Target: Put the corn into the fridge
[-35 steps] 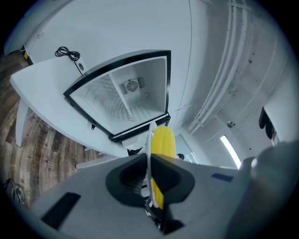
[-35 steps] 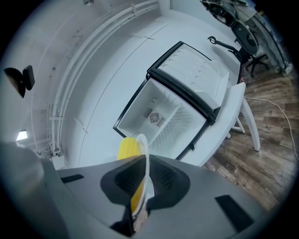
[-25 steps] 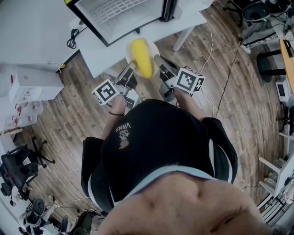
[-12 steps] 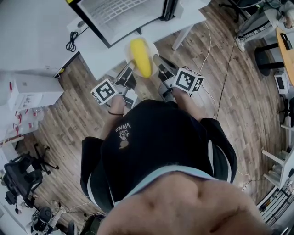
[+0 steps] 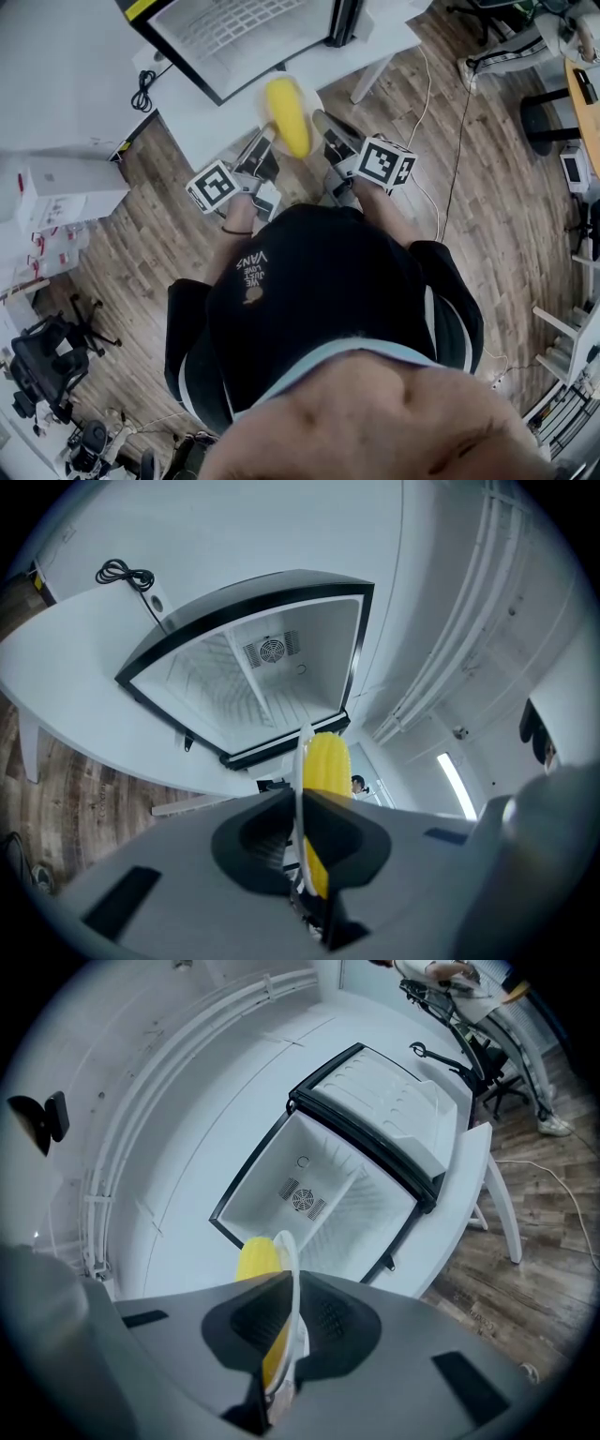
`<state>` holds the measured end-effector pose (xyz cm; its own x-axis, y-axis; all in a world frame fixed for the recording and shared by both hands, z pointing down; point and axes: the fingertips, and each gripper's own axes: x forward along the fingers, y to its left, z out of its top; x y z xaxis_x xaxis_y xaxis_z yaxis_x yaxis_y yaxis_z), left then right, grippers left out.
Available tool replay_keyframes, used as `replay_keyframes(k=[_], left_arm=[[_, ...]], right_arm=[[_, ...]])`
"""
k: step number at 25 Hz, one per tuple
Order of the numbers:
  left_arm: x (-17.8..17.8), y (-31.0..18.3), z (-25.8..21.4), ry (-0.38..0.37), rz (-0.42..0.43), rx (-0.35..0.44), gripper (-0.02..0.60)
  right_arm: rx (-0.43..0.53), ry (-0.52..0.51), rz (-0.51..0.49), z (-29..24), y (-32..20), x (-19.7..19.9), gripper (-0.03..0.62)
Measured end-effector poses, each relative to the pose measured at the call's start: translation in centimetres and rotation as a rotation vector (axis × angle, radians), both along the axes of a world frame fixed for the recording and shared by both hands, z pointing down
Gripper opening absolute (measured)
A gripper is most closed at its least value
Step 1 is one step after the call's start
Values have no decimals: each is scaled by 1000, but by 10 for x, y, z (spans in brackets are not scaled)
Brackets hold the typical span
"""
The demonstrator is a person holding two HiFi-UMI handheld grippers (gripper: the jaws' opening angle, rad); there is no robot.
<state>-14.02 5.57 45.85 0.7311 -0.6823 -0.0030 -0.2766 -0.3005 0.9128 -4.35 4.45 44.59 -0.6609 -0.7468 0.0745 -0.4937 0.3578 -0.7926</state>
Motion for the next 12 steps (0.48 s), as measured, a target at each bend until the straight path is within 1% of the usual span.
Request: replay_keyframes(k=[2, 6, 8, 10, 11, 12], left_arm=[[0, -1, -1, 9, -9, 0, 35], [23, -45, -6, 27, -28, -18, 35], [28, -52, -6, 41, -36, -25, 35], [29, -57, -3, 21, -50, -26, 35], [32, -64, -2, 20, -58, -27, 35], [38, -72, -4, 37, -64, -30, 35]], right_arm=[[-1, 6, -11, -1, -2, 0, 28], [-17, 9, -31, -4, -48, 21, 28], [-19, 14, -39, -3, -56, 26, 28], [-22, 17, -53, -3, -63, 28, 28], [-25, 16, -63, -3, -71, 31, 26], [-28, 14, -72, -3, -79, 35, 27]])
